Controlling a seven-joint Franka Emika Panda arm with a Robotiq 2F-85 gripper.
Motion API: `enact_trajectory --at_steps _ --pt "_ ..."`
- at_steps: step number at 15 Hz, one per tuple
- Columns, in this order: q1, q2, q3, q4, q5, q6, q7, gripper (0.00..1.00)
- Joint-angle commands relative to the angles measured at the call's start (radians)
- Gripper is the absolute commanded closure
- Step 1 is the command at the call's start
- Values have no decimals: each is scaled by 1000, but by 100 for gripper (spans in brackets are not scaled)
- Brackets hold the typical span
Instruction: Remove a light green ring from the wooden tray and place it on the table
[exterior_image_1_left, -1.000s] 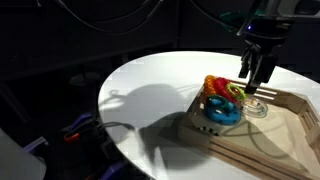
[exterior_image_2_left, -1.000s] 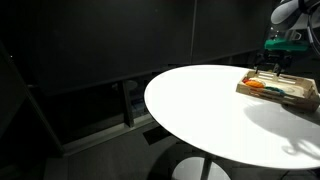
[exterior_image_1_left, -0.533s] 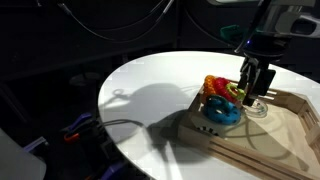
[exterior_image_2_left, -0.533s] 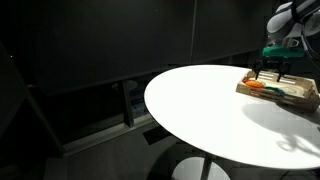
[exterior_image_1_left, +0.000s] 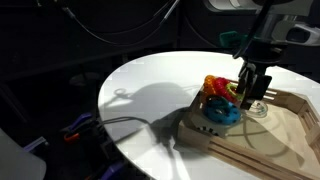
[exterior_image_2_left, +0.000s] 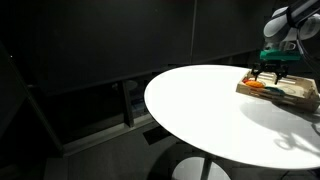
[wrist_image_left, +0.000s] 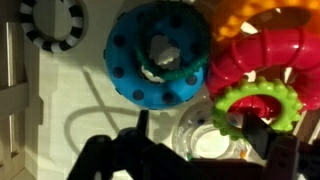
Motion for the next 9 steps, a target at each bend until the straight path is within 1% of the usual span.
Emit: enact_trajectory --at_steps 1,2,3,5,6,8,9 --pt "10 23 -11 32 -3 -3 30 32" --pt "10 25 -10 33 -2 -2 32 38" --pt "10 28 -10 35 -1 0 37 48" --pt "11 31 -9 36 3 2 46 65" --pt "12 33 -9 36 3 6 53 71" --pt "13 25 -7 34 7 13 56 88" --pt "14 19 -7 29 7 17 57 95"
